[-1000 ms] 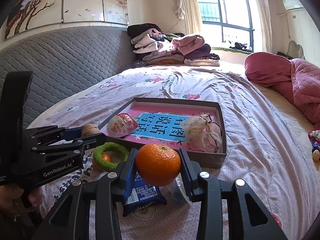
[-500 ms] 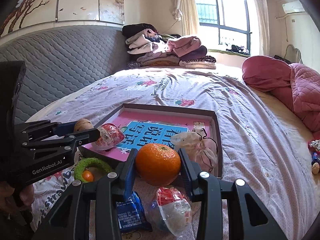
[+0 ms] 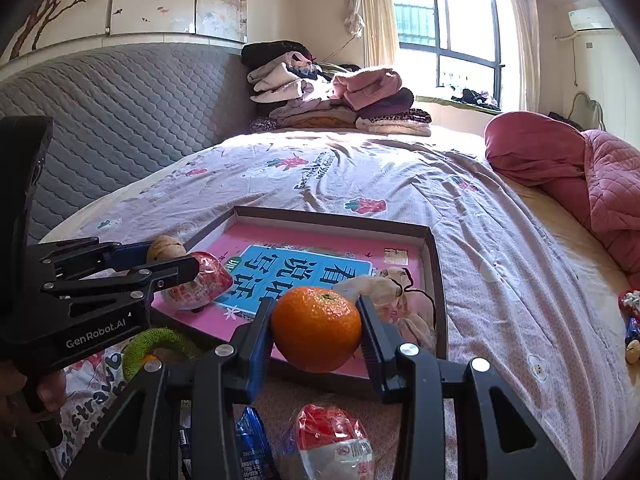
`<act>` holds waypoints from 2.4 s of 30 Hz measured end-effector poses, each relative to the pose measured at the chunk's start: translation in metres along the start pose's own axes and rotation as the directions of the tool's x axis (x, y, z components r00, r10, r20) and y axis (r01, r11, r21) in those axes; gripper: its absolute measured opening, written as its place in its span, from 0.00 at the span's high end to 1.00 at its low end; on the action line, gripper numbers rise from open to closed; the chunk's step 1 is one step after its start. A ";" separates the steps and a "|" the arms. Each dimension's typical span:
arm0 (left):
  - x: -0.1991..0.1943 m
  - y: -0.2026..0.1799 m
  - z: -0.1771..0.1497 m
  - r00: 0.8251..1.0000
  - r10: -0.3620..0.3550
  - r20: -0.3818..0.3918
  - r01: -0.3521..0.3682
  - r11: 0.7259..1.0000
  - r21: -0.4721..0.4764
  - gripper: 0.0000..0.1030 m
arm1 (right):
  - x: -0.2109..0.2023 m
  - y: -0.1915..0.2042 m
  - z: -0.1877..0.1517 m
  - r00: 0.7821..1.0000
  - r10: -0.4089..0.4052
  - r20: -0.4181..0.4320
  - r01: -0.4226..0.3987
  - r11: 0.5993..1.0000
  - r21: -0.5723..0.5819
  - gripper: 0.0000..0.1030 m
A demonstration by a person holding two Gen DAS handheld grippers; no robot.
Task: Organize objects
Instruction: 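Carry the brown ball in left tool and tangerine in right tool over the tray, then lower and open left tool on the book while right tool releases the tangerine beside it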
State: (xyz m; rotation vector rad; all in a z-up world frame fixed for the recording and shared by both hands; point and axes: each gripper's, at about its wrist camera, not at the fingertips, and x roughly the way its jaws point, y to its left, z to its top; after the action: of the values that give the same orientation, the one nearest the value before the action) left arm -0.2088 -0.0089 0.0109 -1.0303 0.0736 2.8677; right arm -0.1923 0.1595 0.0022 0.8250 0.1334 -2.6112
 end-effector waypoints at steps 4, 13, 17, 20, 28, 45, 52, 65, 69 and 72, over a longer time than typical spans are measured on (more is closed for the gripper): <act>0.009 0.004 0.000 1.000 0.003 -0.014 -0.003 1.000 -0.010 0.67 | 0.004 0.001 0.003 1.000 -0.006 0.003 0.006 1.000 -0.007 0.61; 0.024 0.007 -0.003 0.999 -0.002 -0.046 0.001 1.000 -0.021 0.67 | 0.016 0.003 0.007 1.000 -0.002 -0.012 0.001 1.000 -0.023 0.61; 0.029 0.004 -0.005 0.998 -0.008 -0.062 0.007 1.000 -0.017 0.67 | 0.023 0.005 0.007 1.000 0.003 -0.029 -0.004 0.999 -0.035 0.61; 0.032 0.003 -0.005 0.998 -0.009 -0.062 0.009 1.000 -0.010 0.67 | 0.030 0.004 0.005 0.998 0.005 -0.055 -0.007 0.999 -0.035 0.61; 0.037 -0.007 -0.003 0.997 -0.039 -0.066 0.040 0.999 0.014 0.67 | 0.042 -0.002 0.001 0.994 -0.005 -0.108 0.002 1.000 -0.022 0.61; 0.063 -0.023 -0.013 0.989 -0.058 -0.134 0.068 0.995 0.068 0.67 | 0.064 -0.003 -0.004 0.981 -0.022 -0.194 0.014 0.999 -0.043 0.61; 0.067 -0.022 -0.015 0.986 -0.059 -0.154 0.071 0.995 0.070 0.67 | 0.070 -0.002 -0.005 0.974 -0.044 -0.222 0.030 0.997 -0.064 0.61; 0.066 -0.021 -0.016 0.987 -0.055 -0.152 0.066 0.995 0.071 0.67 | 0.074 -0.007 -0.008 0.966 -0.062 -0.251 0.050 0.997 -0.055 0.61; 0.066 -0.022 -0.016 0.987 -0.056 -0.149 0.067 0.995 0.068 0.67 | 0.074 -0.009 -0.009 0.965 -0.059 -0.254 0.050 0.998 -0.041 0.61; 0.065 -0.021 -0.016 0.987 -0.056 -0.150 0.067 0.996 0.066 0.67 | 0.074 -0.010 -0.009 0.965 -0.058 -0.256 0.050 0.998 -0.038 0.61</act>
State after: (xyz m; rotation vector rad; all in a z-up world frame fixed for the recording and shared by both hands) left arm -0.2461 0.0156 -0.0431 -1.2073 0.1499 2.7091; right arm -0.2467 0.1453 -0.0473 1.1612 0.2719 -2.5334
